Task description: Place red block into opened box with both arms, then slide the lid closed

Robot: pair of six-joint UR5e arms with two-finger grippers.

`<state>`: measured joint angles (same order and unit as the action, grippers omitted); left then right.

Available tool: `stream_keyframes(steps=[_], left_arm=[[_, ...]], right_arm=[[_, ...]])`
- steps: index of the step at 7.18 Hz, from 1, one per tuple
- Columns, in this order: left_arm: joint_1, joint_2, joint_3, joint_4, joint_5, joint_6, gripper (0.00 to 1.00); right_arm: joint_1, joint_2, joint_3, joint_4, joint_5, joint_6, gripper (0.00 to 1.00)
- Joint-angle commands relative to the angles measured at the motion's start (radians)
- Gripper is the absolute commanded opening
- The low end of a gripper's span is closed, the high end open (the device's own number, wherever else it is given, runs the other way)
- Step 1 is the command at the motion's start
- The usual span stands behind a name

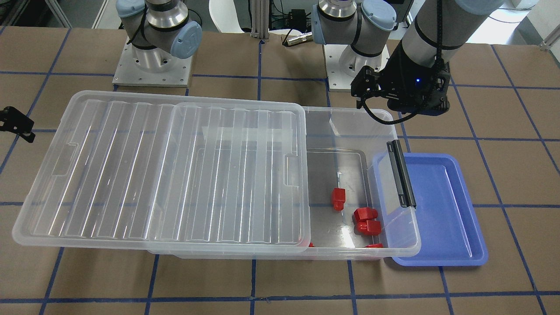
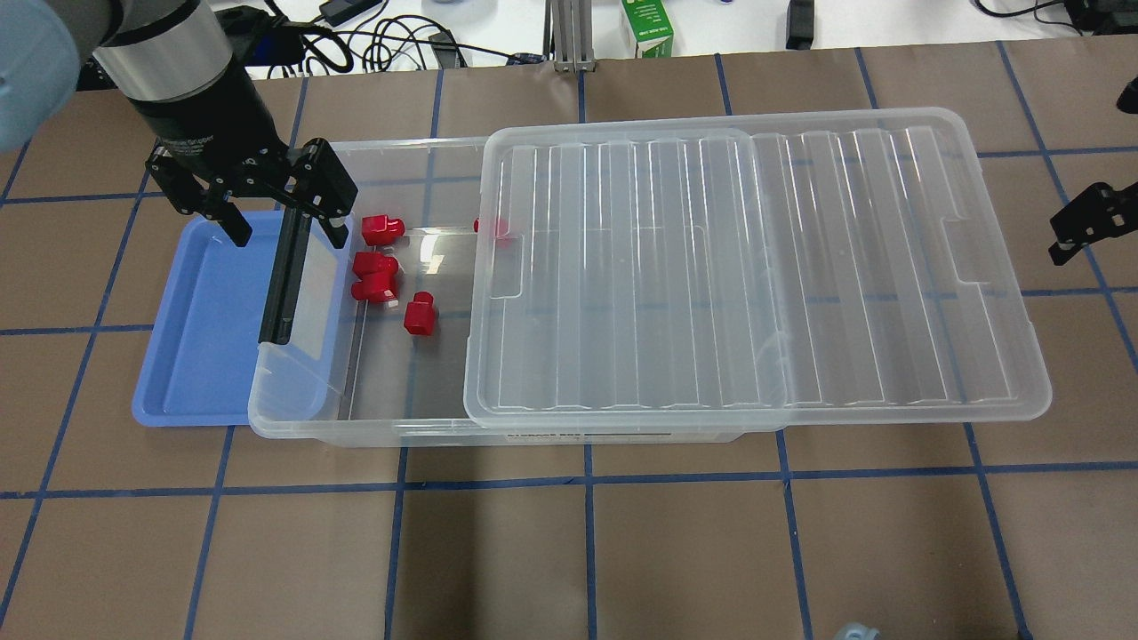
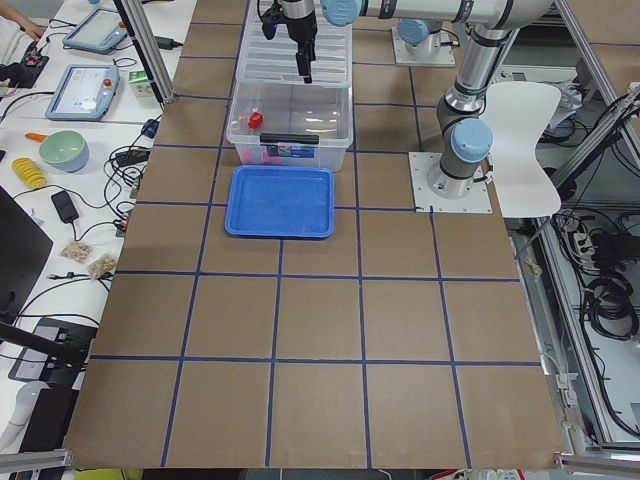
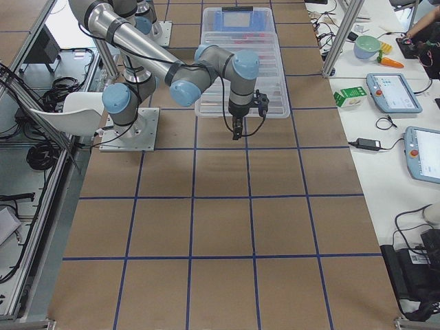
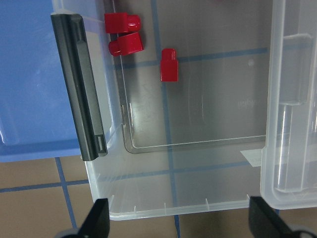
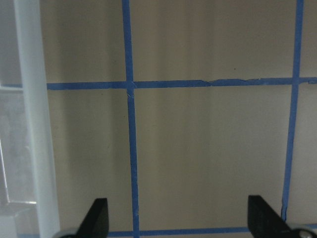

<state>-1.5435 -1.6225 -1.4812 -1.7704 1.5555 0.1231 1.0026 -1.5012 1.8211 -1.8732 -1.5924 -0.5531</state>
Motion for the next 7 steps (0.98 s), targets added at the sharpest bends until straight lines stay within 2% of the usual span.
stream_keyframes(steps=[1,3,7], left_arm=[[0.008,0.000,-0.001,-0.003,0.000,0.001,1.00],[0.009,0.000,-0.001,-0.001,0.000,0.001,1.00],[0.008,-0.002,-0.002,-0.003,-0.002,0.001,1.00]], right_arm=[[0.008,0.001,0.033,-0.037,0.044,0.010,1.00],[0.031,0.001,0.033,-0.037,0.078,0.033,1.00],[0.215,-0.004,0.033,-0.038,0.078,0.223,1.00]])
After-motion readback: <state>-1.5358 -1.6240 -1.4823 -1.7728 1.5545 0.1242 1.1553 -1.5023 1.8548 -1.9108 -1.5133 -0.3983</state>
